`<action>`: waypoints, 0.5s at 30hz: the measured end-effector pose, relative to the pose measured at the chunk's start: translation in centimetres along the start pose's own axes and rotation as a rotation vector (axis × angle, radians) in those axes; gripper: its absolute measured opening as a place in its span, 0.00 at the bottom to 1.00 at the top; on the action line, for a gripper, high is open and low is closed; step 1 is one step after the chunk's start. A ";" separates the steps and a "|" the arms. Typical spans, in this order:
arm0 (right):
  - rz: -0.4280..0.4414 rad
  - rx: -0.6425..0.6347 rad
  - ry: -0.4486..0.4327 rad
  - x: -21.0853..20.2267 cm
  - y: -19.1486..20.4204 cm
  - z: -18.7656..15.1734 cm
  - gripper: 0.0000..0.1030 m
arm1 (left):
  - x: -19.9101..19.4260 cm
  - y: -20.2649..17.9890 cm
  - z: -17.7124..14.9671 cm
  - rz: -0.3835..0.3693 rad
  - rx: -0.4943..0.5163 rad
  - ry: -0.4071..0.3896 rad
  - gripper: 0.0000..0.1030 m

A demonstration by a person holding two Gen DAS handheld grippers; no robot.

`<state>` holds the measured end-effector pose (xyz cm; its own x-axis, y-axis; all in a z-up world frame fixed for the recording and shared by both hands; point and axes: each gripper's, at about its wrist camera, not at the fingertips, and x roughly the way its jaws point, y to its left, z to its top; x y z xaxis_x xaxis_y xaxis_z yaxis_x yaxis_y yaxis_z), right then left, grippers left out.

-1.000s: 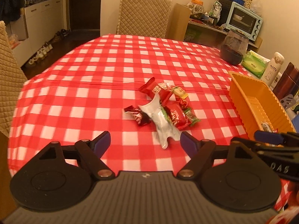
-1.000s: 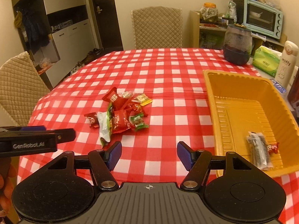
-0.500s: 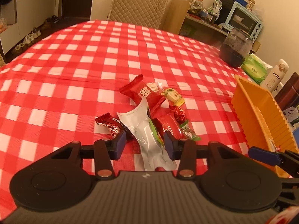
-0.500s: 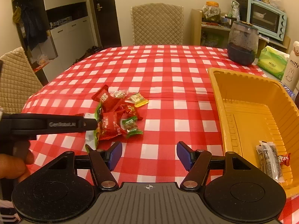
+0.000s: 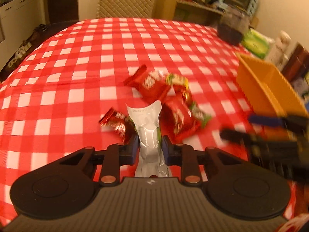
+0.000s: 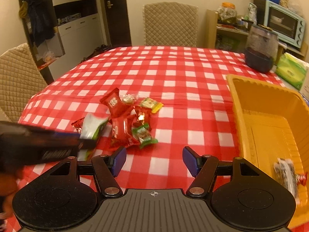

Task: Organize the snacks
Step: 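Grasp the white snack pouch with the left gripper, then grasp the green-wrapped candy with the right gripper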

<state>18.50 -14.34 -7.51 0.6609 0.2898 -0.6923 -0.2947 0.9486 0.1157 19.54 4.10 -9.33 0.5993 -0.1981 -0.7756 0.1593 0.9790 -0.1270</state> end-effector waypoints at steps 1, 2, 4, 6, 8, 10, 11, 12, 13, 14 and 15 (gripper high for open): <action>0.003 -0.006 -0.002 0.3 0.1 0.2 0.64 | -0.3 0.1 -0.3 0.003 0.021 0.010 0.22; 0.005 -0.012 -0.004 0.6 0.1 0.4 0.63 | -0.6 0.1 -0.7 0.008 0.044 0.016 0.22; 0.007 -0.026 -0.005 1.4 0.2 0.7 0.63 | -1.1 0.3 -1.2 0.019 0.073 0.020 0.22; 0.005 -0.036 -0.003 2.2 0.2 1.1 0.60 | -1.3 0.4 -1.6 0.026 0.076 0.015 0.22; -0.003 -0.041 0.004 3.3 0.1 1.4 0.51 | -1.3 0.7 -1.7 0.024 0.061 0.007 0.24; -0.008 -0.042 0.017 4.3 -0.1 1.5 0.50 | -1.2 0.8 -1.8 0.026 0.049 -0.003 0.28; -0.004 -0.051 0.022 4.8 -0.1 1.6 0.50 | -1.1 0.8 -1.9 0.032 0.048 -0.005 0.31; 0.001 -0.062 0.026 5.3 -0.1 1.6 0.49 | -1.0 0.8 -2.0 0.034 0.047 -0.008 0.32; 0.006 -0.074 0.033 5.6 -0.1 1.6 0.48 | -0.9 0.7 -2.1 0.034 0.046 -0.014 0.33; 0.015 -0.087 0.038 6.0 0.0 1.5 0.45 | -0.8 0.7 -2.2 0.033 0.046 -0.020 0.33; 0.025 -0.101 0.042 6.3 0.0 1.5 0.44 | -0.8 0.6 -2.2 0.033 0.049 -0.027 0.34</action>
<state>23.68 -12.30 -10.80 0.6236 0.3054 -0.7196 -0.3802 0.9228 0.0621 17.39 4.92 -10.16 0.6261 -0.1673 -0.7616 0.1765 0.9818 -0.0705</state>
